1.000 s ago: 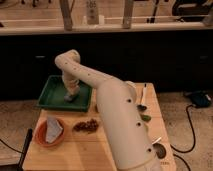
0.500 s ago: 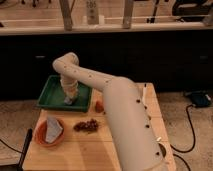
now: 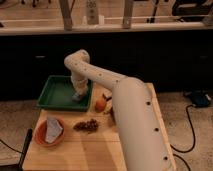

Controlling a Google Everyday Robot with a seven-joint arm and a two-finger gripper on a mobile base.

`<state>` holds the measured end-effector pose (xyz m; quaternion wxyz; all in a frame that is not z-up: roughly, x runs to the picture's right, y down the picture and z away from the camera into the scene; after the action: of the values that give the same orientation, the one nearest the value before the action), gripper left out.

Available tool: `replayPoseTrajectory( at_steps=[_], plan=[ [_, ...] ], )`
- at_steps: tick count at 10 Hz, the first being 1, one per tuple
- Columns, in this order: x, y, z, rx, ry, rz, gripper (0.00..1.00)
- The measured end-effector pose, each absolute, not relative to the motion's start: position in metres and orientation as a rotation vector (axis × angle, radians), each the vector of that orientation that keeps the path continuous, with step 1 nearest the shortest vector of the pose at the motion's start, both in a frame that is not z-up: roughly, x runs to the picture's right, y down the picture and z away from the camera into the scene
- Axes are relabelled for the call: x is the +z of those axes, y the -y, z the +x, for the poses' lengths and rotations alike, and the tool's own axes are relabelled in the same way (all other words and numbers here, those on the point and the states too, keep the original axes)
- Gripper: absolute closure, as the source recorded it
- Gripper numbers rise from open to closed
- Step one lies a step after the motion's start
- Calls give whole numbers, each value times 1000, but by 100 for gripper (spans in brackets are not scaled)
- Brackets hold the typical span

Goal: Wipe tray with sponge

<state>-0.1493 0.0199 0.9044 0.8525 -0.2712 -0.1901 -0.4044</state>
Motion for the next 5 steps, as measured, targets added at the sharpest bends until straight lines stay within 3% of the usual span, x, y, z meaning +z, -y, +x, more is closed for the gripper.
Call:
replayPoseTrajectory(
  at_steps=[5],
  plan=[
    [900,-26,-216,-980,478,-530,97]
  ],
)
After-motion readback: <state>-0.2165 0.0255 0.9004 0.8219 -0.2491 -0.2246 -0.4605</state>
